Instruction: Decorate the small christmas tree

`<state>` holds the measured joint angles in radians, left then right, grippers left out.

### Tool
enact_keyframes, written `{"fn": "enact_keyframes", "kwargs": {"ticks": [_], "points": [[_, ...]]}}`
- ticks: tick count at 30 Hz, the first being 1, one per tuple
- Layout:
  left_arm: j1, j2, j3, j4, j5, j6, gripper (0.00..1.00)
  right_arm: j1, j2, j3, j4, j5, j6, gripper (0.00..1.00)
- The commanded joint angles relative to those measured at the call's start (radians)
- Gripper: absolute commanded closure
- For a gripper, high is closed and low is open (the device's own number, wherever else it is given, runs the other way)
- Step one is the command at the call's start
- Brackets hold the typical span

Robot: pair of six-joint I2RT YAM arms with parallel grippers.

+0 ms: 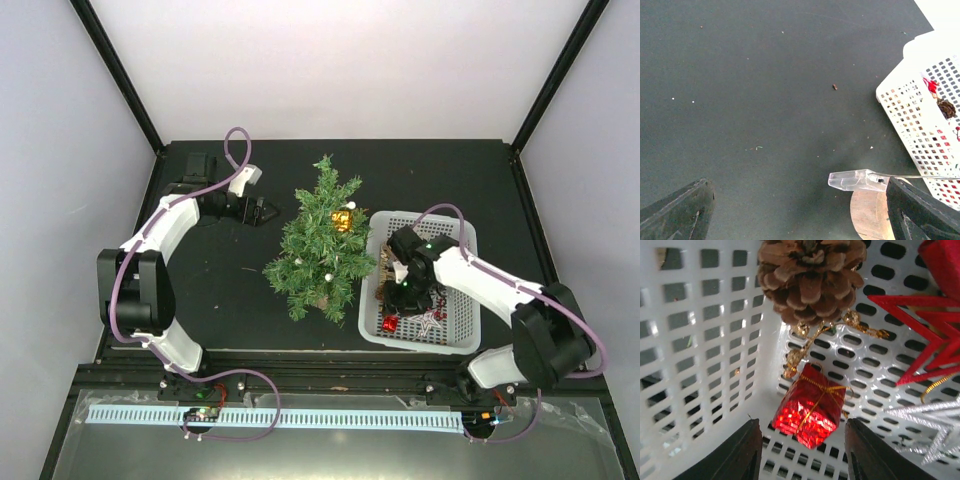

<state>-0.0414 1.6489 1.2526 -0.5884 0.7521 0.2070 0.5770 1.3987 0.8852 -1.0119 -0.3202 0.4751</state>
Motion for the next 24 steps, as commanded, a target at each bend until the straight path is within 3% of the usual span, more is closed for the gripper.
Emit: {"fn": "enact_keyframes", "kwargs": {"ticks": [1,7,14,24], "points": [[-0.002,0.004,0.029,-0.017,-0.011,0.020,0.06,-0.003,0.041,-0.034,0.088,-0.030,-0.025,0.53],[0.005,-0.011,0.035,-0.032,-0.023,0.025,0.06,-0.004,0.049,-0.081,0.120,-0.052,-0.035,0.61],[0.026,0.001,0.086,-0.106,-0.022,0.045,0.07,-0.005,0.016,-0.073,0.089,-0.030,-0.037,0.88],[0.146,-0.101,0.140,-0.118,-0.017,0.012,0.07,-0.012,-0.134,-0.006,-0.065,0.088,-0.025,0.89]]}}
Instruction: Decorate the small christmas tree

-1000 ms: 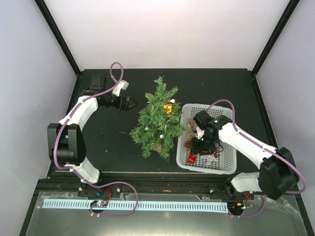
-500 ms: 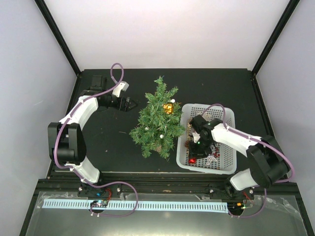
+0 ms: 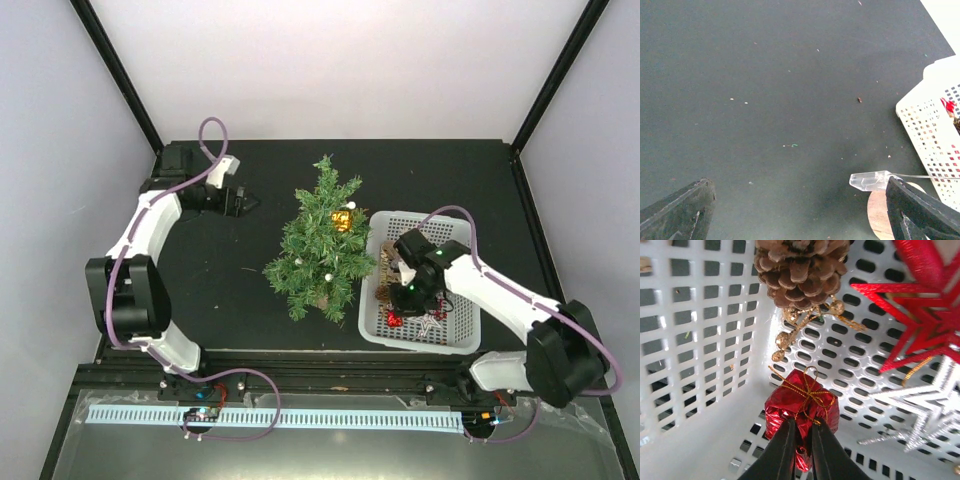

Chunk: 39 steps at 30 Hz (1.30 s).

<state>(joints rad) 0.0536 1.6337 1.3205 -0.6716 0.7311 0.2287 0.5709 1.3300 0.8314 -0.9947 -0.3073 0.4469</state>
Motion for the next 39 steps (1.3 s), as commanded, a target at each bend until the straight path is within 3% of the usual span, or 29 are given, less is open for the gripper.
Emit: {"fn": "enact_keyframes", "kwargs": {"ticks": [1,12,24,30,34,39], "points": [[0.062,-0.101,0.086,-0.045,0.010,-0.005,0.07,-0.007,-0.082,0.059,-0.100,0.091,0.005,0.89],[0.088,-0.374,0.183,-0.230,0.162,0.097,0.06,-0.008,-0.235,0.228,-0.244,0.206,0.002,0.98],[0.088,-0.541,0.448,-0.781,0.108,0.351,0.04,-0.005,-0.442,0.329,-0.348,0.264,-0.015,0.99],[0.085,-0.649,0.490,-0.883,0.109,0.345,0.03,-0.004,-0.512,0.471,-0.373,0.146,-0.026,0.99],[0.085,-0.719,0.487,-0.862,0.202,0.344,0.01,0.003,-0.522,0.583,-0.369,0.038,-0.043,0.99],[0.073,-0.698,0.465,-0.880,0.365,0.322,0.03,0.034,-0.475,0.743,-0.351,-0.043,-0.045,0.99]]}}
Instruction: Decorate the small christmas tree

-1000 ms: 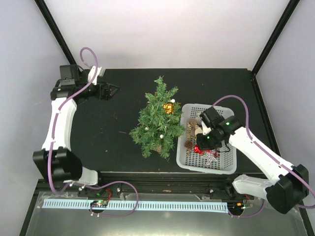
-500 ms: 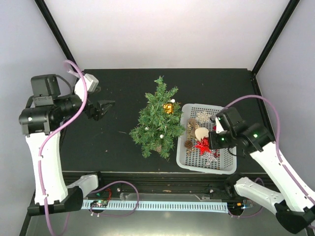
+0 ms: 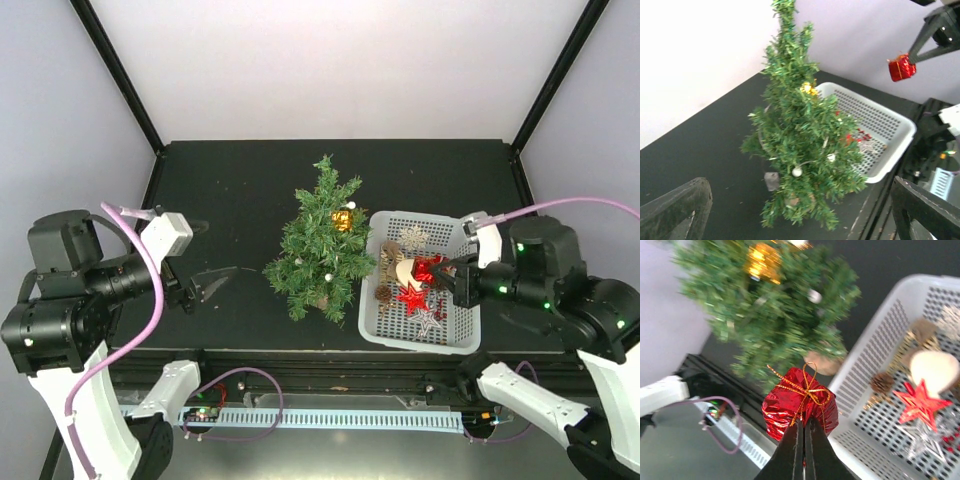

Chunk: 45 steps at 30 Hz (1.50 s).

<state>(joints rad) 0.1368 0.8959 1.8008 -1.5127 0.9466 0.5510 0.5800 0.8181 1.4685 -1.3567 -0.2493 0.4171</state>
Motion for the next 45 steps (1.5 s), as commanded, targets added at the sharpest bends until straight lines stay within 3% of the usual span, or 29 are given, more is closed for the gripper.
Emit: {"fn": "enact_keyframes", "kwargs": {"ticks": [1,6,10,14,18,25,29,45], "points": [[-0.019,0.047,-0.021,-0.039,0.169,-0.005,0.03,0.034,0.051,0.144,0.023,-0.121,-0.005,0.99],[-0.093,0.077,-0.033,-0.038,0.182,-0.003,0.06,0.112,0.123,0.259,0.133,-0.215,0.053,0.99],[-0.160,0.101,-0.028,-0.039,0.213,0.003,0.09,0.279,0.201,0.309,0.264,-0.214,0.129,0.99],[-0.222,0.131,0.012,-0.038,0.224,0.004,0.21,0.529,0.325,0.379,0.319,-0.046,0.169,0.99],[-0.238,0.154,0.030,-0.037,0.280,-0.014,0.35,0.617,0.406,0.388,0.404,-0.008,0.219,0.99],[-0.242,0.148,-0.067,0.012,0.442,-0.092,0.50,0.651,0.472,0.405,0.468,-0.001,0.239,0.99],[-0.267,0.146,-0.131,0.017,0.466,-0.105,0.54,0.652,0.502,0.425,0.490,-0.008,0.241,0.99],[-0.320,0.151,-0.189,0.073,0.560,-0.202,0.53,0.667,0.523,0.356,0.599,-0.022,0.291,0.99]]}}
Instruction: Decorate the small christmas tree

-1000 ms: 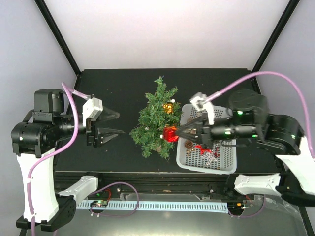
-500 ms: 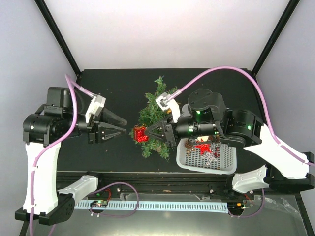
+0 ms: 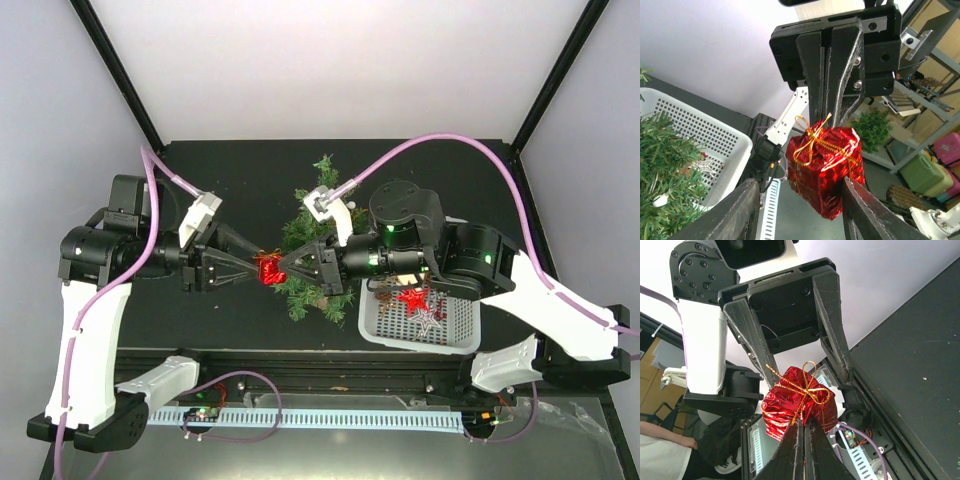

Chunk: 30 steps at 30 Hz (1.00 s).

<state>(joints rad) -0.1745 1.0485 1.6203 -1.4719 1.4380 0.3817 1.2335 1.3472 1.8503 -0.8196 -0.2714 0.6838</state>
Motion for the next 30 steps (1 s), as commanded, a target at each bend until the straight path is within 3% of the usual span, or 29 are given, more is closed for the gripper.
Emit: {"fn": "enact_keyframes", "kwargs": {"ticks": [1,6,10,15,23,30], "points": [[-0.009,-0.002,-0.010,0.039,0.076,-0.039,0.54,0.013,-0.006,-0.032,0.064,0.002,0.028,0.99],[-0.021,-0.006,-0.025,0.056,0.090,-0.058,0.66,0.017,-0.012,-0.060,0.089,0.009,0.042,0.99],[-0.032,-0.015,-0.045,0.054,0.082,-0.057,0.97,0.018,-0.013,-0.059,0.093,0.018,0.046,0.99],[-0.037,-0.025,-0.059,0.030,0.061,-0.028,0.98,0.020,-0.024,-0.071,0.103,0.032,0.054,0.98],[-0.037,-0.018,-0.075,0.019,-0.021,0.030,0.98,0.019,-0.096,-0.131,0.091,0.132,0.067,0.58],[-0.037,-0.004,-0.122,0.067,-0.107,0.062,0.98,0.018,-0.211,-0.225,0.086,0.272,0.099,0.52]]}}
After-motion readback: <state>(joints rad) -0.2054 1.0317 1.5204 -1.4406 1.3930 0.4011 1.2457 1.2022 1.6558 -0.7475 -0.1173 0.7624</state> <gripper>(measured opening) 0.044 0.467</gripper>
